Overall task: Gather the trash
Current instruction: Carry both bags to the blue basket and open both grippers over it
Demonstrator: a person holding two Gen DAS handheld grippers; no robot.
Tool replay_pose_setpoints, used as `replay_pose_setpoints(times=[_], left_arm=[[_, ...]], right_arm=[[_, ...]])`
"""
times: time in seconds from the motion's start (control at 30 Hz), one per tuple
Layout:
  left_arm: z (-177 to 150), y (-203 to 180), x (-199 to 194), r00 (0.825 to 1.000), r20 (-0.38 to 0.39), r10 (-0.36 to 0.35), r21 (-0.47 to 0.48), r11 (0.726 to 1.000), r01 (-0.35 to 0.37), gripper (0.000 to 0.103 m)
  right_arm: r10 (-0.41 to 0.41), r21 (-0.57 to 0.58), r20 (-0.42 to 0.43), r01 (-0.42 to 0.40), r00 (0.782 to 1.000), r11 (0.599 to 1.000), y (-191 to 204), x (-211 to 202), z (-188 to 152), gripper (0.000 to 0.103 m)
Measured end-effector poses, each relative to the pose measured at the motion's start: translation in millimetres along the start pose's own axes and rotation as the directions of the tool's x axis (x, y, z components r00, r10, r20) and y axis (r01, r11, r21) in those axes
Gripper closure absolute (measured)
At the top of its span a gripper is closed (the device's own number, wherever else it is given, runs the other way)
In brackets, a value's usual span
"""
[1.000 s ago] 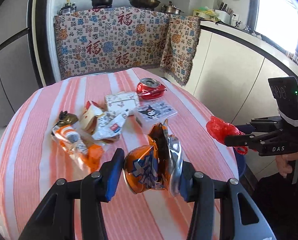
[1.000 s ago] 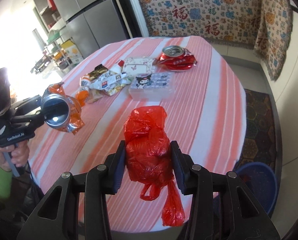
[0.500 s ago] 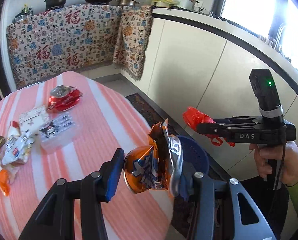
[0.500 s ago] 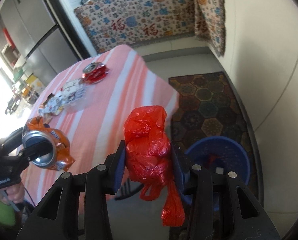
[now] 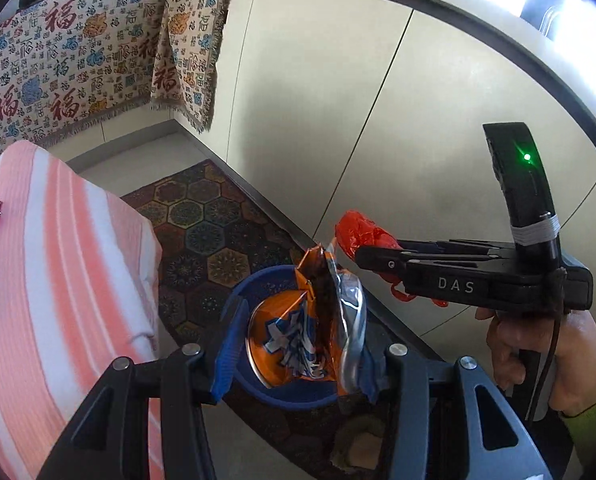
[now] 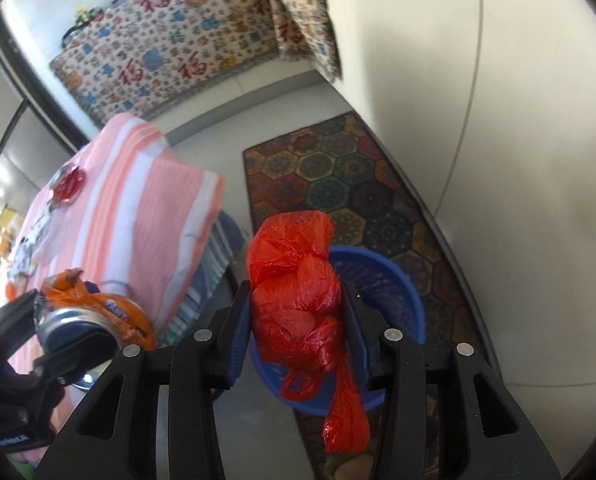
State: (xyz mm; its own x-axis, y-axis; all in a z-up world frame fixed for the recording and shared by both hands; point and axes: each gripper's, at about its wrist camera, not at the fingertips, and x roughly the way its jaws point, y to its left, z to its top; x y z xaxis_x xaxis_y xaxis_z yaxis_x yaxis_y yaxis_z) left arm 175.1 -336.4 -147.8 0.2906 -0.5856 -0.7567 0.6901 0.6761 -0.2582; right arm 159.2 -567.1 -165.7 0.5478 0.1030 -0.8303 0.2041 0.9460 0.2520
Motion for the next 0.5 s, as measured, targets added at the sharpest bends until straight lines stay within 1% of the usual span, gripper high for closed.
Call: replay_pose_setpoints(times=[0.23, 0.37, 0.5], left_arm=[[10, -2, 57, 0.997, -0.075, -0.006, -0.021, 1.0, 0.004, 0.054], [11, -3, 80, 0.995, -0.102, 0.004, -0.019, 1.0, -0.006, 0.053], [8, -8, 92, 0.994, -0.111, 0.012, -0.009, 1.0, -0.013, 0.053]], right_arm=[[0.001, 0.069, -0.014, 0.0, 1.0, 0.998, -28, 13, -4, 0.059], [0.004, 0.09, -0.031, -0.002, 1.0, 0.996, -35, 19, -4, 0.059], [0.013, 0.106, -0.043, -0.008, 0.999, 0.994, -42, 24, -4, 0.059]])
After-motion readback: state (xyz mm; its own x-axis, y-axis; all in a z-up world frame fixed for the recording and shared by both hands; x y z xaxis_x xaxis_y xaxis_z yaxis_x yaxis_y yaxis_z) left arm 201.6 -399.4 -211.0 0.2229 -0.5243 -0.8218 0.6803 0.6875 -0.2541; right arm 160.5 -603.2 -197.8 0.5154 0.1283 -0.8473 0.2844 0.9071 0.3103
